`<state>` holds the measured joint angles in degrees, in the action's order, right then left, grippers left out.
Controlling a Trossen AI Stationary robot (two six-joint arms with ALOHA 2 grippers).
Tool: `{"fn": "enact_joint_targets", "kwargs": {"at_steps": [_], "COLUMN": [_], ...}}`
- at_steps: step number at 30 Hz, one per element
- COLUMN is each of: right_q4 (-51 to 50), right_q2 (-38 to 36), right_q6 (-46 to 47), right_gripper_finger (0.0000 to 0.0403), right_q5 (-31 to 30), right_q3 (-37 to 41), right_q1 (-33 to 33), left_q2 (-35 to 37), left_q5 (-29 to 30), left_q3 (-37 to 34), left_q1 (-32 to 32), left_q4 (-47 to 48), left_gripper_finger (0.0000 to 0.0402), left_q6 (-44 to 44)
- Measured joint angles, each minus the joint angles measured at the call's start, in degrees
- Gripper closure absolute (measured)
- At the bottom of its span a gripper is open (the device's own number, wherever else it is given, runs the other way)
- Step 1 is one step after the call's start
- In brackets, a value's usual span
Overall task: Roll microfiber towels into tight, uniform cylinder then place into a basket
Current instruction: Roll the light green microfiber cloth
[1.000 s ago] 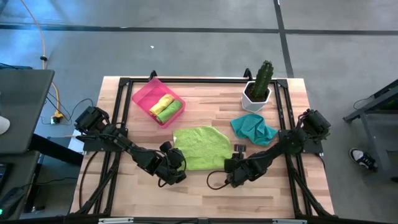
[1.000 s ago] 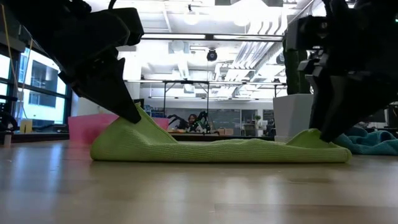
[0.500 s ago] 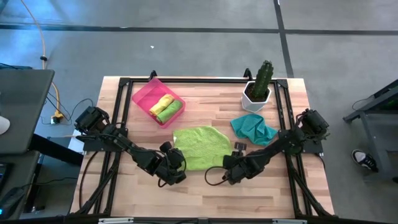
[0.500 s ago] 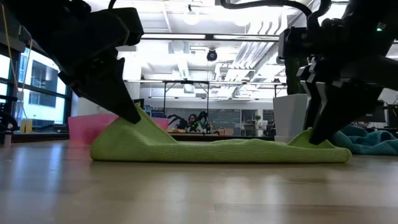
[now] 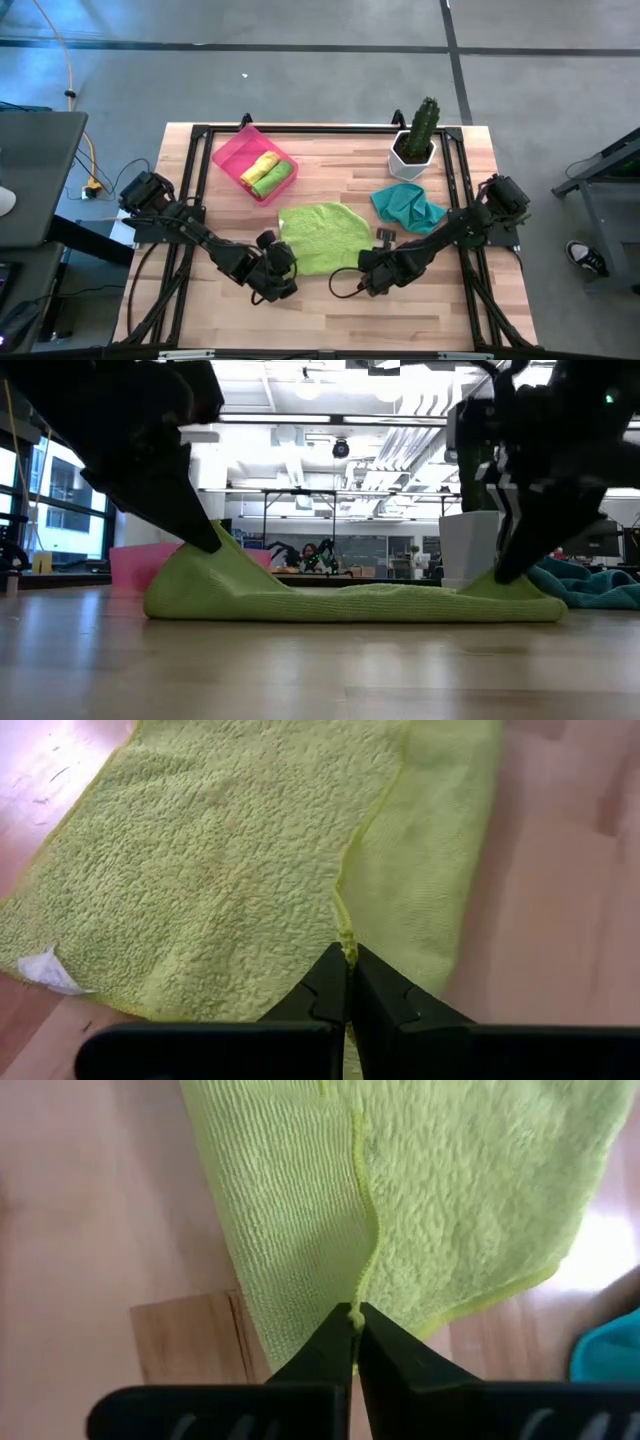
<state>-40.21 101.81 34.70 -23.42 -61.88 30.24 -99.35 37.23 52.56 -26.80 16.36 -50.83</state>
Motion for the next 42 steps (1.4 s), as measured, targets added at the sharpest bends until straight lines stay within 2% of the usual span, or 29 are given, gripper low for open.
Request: {"fn": "enact_joint_targets", "kwargs": {"at_steps": [3, 8, 12, 15, 20, 24, 26, 30, 32, 33, 34, 35, 38, 39, 40, 41, 42], "right_q4": [-1.64, -4.08, -8.62, -13.83, -20.99, -22.28, -21.97, -21.49, -20.51, -19.82, -19.07, -18.72, -18.09, -17.82, -17.03, -15.68, -14.6], "right_q2": [-1.71, -5.81, -8.9, -10.98, -13.93, -15.35, -15.72, -15.74, -15.74, -15.76, -15.94, -16.14, -16.1, -16.09, -16.09, -16.09, -16.09], "right_q6": [-0.61, -3.31, -5.07, -5.17, -5.18, -8.64, -11.44, -17.93, -19.46, -19.74, -19.78, -19.77, -22.9, -25.06, -26.79, -27.29, -27.02], "right_gripper_finger": [0.0401, 0.0402, 0.0402, 0.0402, 0.0402, 0.0403, 0.0403, 0.0403, 0.0403, 0.0403, 0.0403, 0.0403, 0.0403, 0.0403, 0.0403, 0.0403, 0.0403], "right_q5": [0.01, -0.49, -5.35, -10.51, -18.83, -24.27, -28.88, -42.19, -44.88, -43.24, -38.78, -32.2, -6.09, -0.03, 1.8, -0.89, -7.64], "right_q3": [-1.7, -4.76, -7.5, -9.6, -12.6, -13.49, -13.49, -13.51, -13.51, -13.51, -13.51, -13.51, -13.49, -13.33, -13.25, -13.25, -13.25], "right_q1": [0.18, 1.24, 1.4, 1.28, 1.09, -0.44, -1.87, -6.46, -9.36, -10.63, -11.84, -12.79, -14.83, -15.1, -15.25, -15.18, -15.07], "left_q2": [0.0, 0.0, 0.01, 0.02, 0.04, 0.07, 0.07, 0.07, 0.07, 0.11, 0.11, 0.09, 0.09, 0.09, 0.07, 0.04, 0.03], "left_q5": [0.78, 1.02, 7.28, 13.16, 20.44, 26.91, 29.23, 34.46, 35.87, 35.57, 34.03, 30.57, 14.86, 11.33, 9.84, 10.49, 12.89], "left_q3": [1.49, 6.93, 12.91, 18.3, 25.95, 30.48, 31.96, 33.95, 34.72, 34.98, 35.11, 35.29, 36.28, 36.32, 36.3, 36.3, 36.3], "left_q1": [-1.12, -3.3, -4.69, -5.19, -5.21, -4.68, -3.97, -1.22, 0.46, 1.27, 1.94, 2.61, 3.78, 3.96, 3.96, 3.89, 3.82], "left_q4": [0.22, 0.1, 2.78, 9.49, 23.68, 35.13, 40.34, 51.71, 56.39, 57.73, 58.01, 57.57, 56.42, 56.31, 56.4, 56.68, 57.48], "left_gripper_finger": [0.0401, 0.0401, 0.0401, 0.0401, 0.0401, 0.0401, 0.0401, 0.0401, 0.0401, 0.0401, 0.0401, 0.0401, 0.0401, 0.0401, 0.0401, 0.0401, 0.0401], "left_q6": [1.69, 9.9, 18.63, 22.22, 21.33, 18.98, 17.17, 12.14, 8.61, 6.91, 5.35, 4.27, 4.02, 5.29, 6.61, 7.56, 7.78]}}
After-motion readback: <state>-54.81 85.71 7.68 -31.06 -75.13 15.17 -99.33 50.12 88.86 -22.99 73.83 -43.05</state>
